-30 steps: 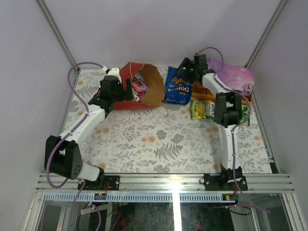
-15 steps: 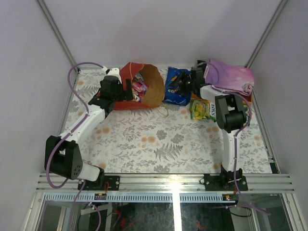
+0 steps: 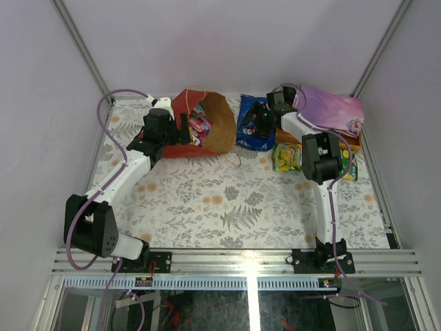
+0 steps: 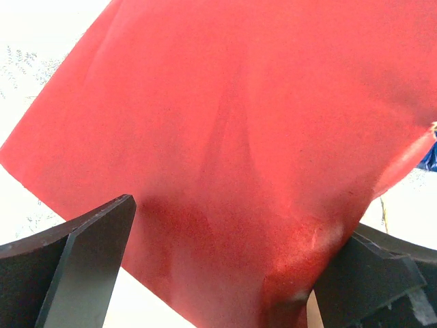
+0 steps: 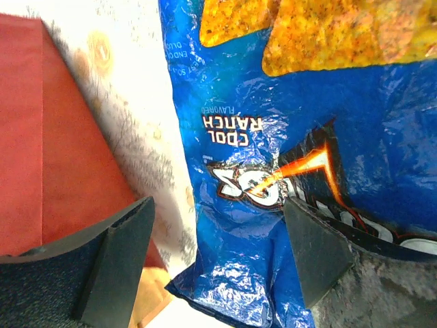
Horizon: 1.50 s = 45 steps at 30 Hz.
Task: Take the snacks out of the paper bag
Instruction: Adjust the snack at the center of the board.
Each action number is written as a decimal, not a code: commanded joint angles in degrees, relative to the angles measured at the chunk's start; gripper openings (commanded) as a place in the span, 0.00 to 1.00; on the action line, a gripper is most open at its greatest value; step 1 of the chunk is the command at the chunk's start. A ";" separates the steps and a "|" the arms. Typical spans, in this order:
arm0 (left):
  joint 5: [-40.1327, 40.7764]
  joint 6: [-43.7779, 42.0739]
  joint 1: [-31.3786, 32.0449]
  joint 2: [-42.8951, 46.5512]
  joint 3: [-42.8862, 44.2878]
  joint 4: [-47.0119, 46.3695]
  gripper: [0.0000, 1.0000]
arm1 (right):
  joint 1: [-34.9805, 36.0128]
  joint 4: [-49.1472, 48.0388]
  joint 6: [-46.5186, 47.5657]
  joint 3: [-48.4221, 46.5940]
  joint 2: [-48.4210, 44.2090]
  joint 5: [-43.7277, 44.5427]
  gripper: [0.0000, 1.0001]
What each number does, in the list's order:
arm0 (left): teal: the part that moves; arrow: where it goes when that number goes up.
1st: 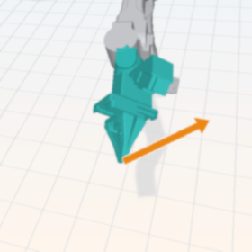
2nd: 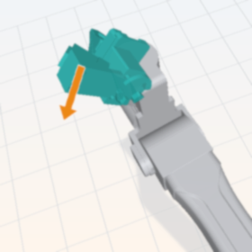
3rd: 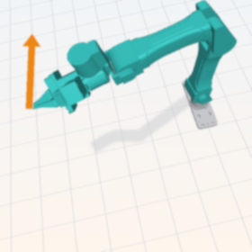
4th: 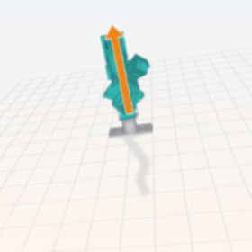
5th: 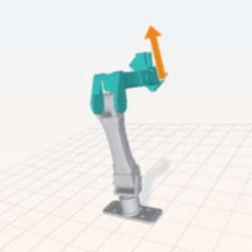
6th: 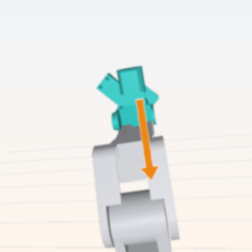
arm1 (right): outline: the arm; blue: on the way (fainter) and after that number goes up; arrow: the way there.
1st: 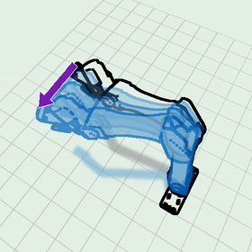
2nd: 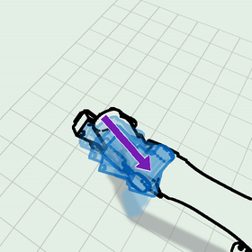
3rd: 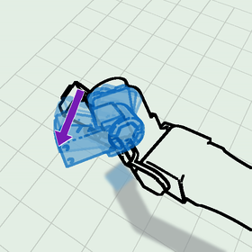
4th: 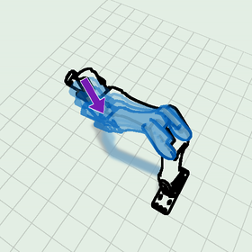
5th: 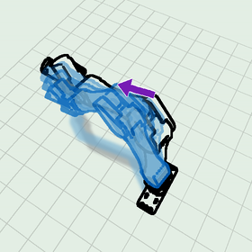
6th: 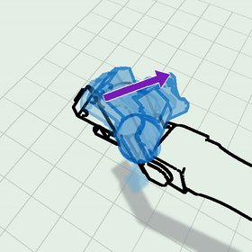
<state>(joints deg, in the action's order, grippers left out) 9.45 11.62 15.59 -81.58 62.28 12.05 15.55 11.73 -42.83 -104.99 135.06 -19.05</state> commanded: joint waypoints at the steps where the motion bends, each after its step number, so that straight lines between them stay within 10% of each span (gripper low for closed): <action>1: 1.53 -0.10 -0.65 1.03 0.33 -1.09 1.00 | -3.65 10.05 7.34 -10.80 5.51 0.98 0.84; 23: 13.15 1.55 -2.23 0.97 -0.69 -0.96 1.00 | 1.72 -36.36 -6.16 30.00 -24.32 -5.68 0.89; 45: 15.75 1.68 -2.09 -1.78 4.05 1.52 1.00 | 14.86 -16.48 6.56 18.13 -18.65 20.01 0.87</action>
<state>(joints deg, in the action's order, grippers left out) 21.61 13.47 11.84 -82.26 63.07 12.84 30.50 -9.93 -38.74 -83.72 114.30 -7.77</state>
